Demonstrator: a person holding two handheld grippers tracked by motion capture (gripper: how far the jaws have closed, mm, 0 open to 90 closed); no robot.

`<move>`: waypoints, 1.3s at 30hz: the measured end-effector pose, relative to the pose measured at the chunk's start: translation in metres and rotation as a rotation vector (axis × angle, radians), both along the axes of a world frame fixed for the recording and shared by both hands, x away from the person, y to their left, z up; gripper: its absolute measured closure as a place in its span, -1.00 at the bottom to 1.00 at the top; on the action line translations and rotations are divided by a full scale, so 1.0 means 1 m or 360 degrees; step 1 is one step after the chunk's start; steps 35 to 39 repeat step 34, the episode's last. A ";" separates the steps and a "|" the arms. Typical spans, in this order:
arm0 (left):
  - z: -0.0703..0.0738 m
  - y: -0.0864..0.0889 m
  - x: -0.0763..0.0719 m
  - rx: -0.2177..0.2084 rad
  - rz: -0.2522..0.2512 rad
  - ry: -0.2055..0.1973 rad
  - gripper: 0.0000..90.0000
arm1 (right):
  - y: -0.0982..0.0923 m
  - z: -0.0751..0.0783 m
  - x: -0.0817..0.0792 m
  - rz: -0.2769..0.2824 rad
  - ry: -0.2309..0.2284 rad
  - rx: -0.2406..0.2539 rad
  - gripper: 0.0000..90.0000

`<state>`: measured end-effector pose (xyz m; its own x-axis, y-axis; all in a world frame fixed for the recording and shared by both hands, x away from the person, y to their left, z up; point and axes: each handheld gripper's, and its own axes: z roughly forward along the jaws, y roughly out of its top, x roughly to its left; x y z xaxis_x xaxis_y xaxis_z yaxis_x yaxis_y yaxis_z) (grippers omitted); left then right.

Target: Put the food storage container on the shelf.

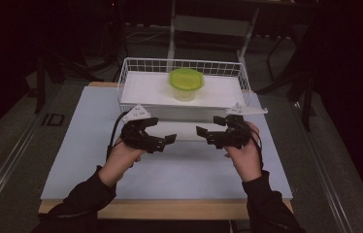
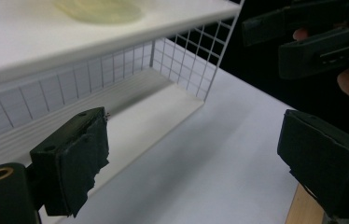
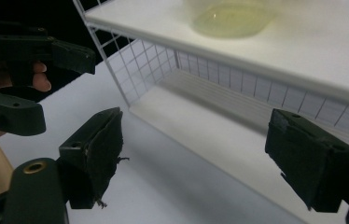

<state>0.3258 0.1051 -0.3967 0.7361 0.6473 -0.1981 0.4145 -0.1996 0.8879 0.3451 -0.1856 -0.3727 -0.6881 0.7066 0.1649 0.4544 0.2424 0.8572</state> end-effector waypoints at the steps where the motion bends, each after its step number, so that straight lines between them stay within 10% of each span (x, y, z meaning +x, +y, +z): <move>1: -0.004 0.000 -0.002 -0.0003 -0.0012 0.0016 -0.79 | 0.000 -0.003 -0.002 0.0015 -0.0001 -0.0009 -0.59; 24: -0.080 0.004 -0.034 0.0137 -0.0167 -0.0009 -0.78 | -0.015 -0.099 -0.029 0.0149 0.0055 -0.0152 -0.60; 39: -0.102 0.008 -0.038 0.0236 -0.0156 -0.0034 -0.78 | -0.012 -0.118 -0.027 0.0180 0.0053 -0.0275 -0.62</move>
